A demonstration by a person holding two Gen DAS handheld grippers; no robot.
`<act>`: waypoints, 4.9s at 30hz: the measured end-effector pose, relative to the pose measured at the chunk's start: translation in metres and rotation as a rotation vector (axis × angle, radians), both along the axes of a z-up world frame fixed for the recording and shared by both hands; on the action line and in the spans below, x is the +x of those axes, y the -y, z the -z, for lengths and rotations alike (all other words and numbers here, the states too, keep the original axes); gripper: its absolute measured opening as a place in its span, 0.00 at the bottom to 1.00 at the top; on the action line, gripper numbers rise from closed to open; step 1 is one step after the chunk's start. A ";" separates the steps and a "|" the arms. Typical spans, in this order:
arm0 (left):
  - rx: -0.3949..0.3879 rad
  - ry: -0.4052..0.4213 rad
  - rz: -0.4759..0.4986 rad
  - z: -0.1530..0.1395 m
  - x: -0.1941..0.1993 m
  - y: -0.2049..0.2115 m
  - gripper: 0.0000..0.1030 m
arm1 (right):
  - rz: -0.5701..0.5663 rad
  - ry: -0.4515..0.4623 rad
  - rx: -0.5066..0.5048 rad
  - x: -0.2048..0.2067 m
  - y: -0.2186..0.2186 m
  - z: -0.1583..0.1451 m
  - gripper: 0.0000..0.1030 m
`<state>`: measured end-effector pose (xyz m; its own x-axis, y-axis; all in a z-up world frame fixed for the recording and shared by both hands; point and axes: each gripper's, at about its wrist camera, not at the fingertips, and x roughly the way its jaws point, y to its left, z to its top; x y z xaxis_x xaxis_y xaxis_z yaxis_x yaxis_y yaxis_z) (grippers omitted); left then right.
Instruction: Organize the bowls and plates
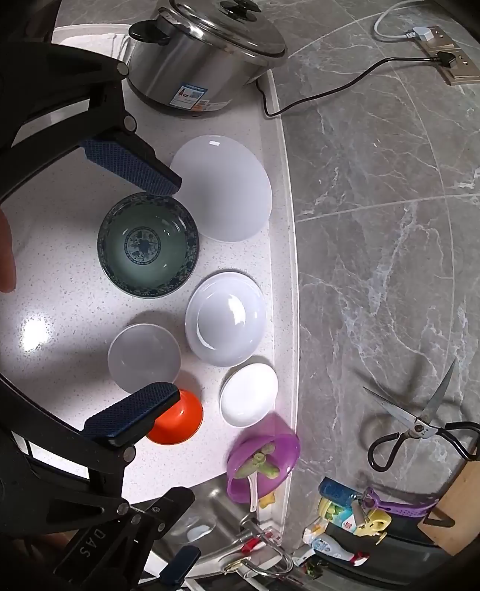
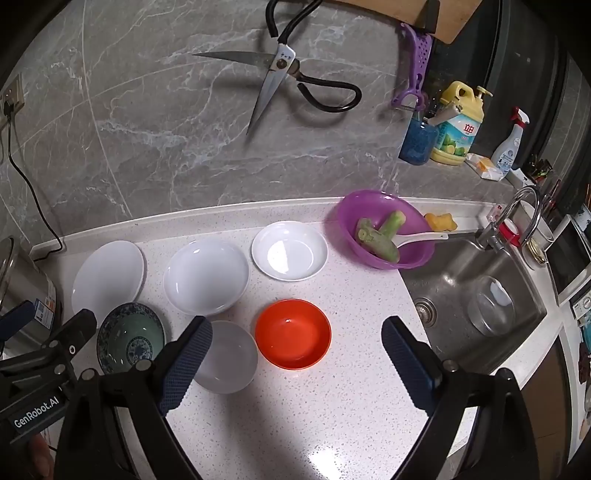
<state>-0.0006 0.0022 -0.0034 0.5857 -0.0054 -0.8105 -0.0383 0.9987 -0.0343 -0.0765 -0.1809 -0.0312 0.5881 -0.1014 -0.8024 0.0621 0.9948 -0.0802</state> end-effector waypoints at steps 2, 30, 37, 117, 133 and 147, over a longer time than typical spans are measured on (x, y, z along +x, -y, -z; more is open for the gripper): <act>0.001 -0.002 -0.001 0.001 0.000 -0.001 0.99 | 0.000 -0.001 0.001 0.000 0.000 0.000 0.92; 0.004 -0.016 -0.002 0.010 0.007 0.003 0.99 | -0.003 -0.011 0.000 0.005 -0.001 0.004 0.92; 0.005 -0.020 -0.005 0.012 0.009 0.004 0.99 | -0.005 -0.012 -0.001 0.005 -0.001 0.006 0.92; -0.215 -0.165 -0.409 0.208 0.052 -0.266 0.77 | -0.580 -0.447 0.558 0.208 -0.187 0.159 0.58; -0.231 -0.256 -0.421 0.256 0.111 -0.301 0.76 | -0.526 -0.547 0.587 0.272 -0.206 0.227 0.57; -0.261 -0.250 -0.411 0.265 0.159 -0.299 0.38 | -0.557 -0.563 0.466 0.275 -0.226 0.234 0.53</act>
<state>0.1589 0.3010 -0.2684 0.3712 -0.0363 -0.9279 -0.4625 0.8593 -0.2186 0.1989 0.0453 -0.2648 -0.0355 0.4849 -0.8738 -0.3628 0.8085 0.4634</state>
